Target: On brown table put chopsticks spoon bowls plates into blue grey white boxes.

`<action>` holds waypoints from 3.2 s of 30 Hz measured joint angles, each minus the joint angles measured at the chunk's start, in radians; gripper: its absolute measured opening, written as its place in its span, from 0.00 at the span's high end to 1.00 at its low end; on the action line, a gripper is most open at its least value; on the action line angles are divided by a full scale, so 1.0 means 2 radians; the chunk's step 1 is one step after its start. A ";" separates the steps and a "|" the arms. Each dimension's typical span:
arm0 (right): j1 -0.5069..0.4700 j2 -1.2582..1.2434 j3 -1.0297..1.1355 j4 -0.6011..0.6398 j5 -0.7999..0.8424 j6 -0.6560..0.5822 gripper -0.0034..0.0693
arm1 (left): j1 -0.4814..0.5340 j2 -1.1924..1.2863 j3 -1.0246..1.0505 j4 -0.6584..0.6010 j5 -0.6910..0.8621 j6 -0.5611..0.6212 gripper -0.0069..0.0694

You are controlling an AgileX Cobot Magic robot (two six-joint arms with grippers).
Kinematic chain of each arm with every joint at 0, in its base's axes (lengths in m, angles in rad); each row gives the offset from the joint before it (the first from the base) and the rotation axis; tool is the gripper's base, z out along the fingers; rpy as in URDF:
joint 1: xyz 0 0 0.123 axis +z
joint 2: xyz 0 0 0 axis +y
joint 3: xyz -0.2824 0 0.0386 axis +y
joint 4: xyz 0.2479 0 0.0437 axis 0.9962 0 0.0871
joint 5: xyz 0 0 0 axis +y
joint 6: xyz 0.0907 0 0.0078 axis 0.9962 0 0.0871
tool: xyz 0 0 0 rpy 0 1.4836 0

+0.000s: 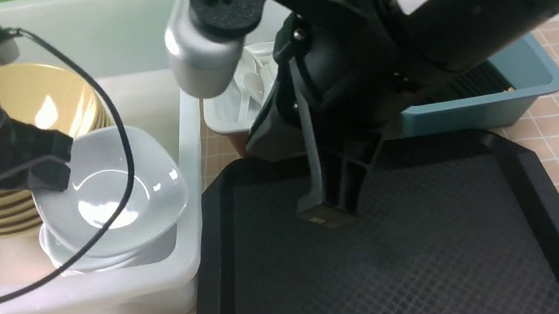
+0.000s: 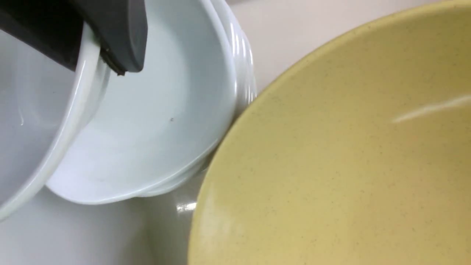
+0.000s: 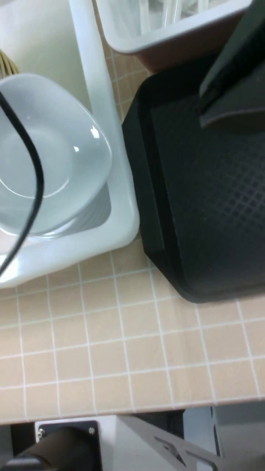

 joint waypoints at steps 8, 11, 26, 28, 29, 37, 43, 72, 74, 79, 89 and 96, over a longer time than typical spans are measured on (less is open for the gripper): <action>0.000 0.002 -0.001 0.000 0.003 0.001 0.89 | 0.004 0.010 0.007 0.042 -0.050 0.011 0.79; 0.000 0.002 -0.001 0.000 0.006 0.001 0.89 | 0.004 0.012 0.008 0.044 -0.050 0.012 0.66; -0.002 -0.043 0.021 -0.070 0.030 0.059 0.88 | 0.004 -0.119 0.039 0.046 -0.005 -0.023 0.20; -0.002 -0.073 0.049 -0.072 0.017 0.067 0.88 | 0.004 -0.163 0.077 0.051 -0.028 -0.028 0.25; -0.002 -0.083 0.059 -0.072 0.011 0.069 0.88 | 0.004 -0.183 0.091 0.052 -0.038 -0.029 0.27; -0.002 -0.238 0.250 -0.073 -0.158 0.085 0.87 | 0.004 -0.379 0.289 0.057 -0.170 -0.029 0.71; -0.002 -0.322 0.378 -0.072 -0.295 0.100 0.86 | 0.004 -0.490 0.375 0.057 -0.270 -0.027 0.91; -0.006 -0.379 0.463 -0.078 -0.389 0.095 0.87 | 0.004 -0.546 0.391 0.057 -0.308 -0.027 0.91; -0.025 -0.410 0.496 -0.078 -0.412 0.095 0.89 | 0.004 -0.546 0.391 0.057 -0.308 -0.027 0.91; -0.153 -0.512 0.605 -0.078 -0.491 0.164 0.89 | 0.004 -0.546 0.391 0.057 -0.308 -0.027 0.91; -0.425 -0.681 0.790 -0.078 -0.505 0.237 0.89 | 0.004 -0.546 0.391 0.057 -0.308 -0.027 0.91; -0.490 -0.749 0.834 -0.090 -0.438 0.244 0.89 | 0.004 -0.546 0.391 0.057 -0.308 -0.027 0.91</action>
